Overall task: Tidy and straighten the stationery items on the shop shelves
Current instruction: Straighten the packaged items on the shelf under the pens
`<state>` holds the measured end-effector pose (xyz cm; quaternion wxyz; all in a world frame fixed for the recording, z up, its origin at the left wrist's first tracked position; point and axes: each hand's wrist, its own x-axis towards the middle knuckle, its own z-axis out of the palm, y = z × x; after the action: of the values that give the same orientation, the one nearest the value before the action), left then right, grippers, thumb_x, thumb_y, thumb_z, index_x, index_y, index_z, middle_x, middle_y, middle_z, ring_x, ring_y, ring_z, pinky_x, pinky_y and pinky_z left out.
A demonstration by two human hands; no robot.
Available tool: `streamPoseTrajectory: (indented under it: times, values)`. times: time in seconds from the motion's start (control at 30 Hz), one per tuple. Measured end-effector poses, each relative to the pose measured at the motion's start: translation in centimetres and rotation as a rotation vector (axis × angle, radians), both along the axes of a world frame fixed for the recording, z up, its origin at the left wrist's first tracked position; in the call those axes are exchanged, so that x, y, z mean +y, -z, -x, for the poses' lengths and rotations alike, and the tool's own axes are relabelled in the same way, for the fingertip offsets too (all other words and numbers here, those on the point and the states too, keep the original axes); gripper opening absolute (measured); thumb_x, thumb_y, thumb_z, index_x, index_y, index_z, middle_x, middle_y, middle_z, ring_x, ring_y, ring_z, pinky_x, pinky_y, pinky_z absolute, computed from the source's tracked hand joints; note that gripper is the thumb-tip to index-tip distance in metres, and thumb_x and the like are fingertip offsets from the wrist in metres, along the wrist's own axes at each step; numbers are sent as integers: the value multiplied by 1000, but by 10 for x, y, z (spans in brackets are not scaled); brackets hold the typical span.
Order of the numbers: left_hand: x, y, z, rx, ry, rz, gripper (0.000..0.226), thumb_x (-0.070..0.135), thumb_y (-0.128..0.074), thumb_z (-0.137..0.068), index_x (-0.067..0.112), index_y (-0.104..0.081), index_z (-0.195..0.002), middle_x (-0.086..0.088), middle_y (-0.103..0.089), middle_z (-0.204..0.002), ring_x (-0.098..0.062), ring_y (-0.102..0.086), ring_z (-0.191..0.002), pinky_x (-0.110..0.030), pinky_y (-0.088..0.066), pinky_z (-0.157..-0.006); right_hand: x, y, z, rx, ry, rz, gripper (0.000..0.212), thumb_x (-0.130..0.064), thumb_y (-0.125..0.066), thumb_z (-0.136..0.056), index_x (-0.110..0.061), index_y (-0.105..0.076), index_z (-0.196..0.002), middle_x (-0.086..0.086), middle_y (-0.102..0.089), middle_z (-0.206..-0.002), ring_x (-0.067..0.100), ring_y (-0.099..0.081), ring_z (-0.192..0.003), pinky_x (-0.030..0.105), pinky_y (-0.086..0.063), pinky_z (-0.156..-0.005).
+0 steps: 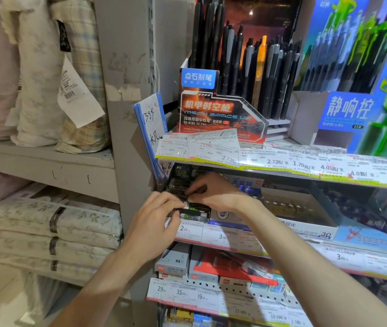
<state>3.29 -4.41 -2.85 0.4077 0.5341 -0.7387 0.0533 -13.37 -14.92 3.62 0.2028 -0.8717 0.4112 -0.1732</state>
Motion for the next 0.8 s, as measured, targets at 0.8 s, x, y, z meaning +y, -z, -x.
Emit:
streamPoseTrajectory:
  times: [0.8]
  values:
    - [-17,2,26,-9,-271,-77,44,34,-34,-86,18,-74,-94,3,-69,-97,-23,-51,-96,-39,-54,-74,34,28,114,80,395,172,56,-4,-41,-75,-32,-74,-111,-1,-65,-129,16,-62,-113,29,-51,-98]
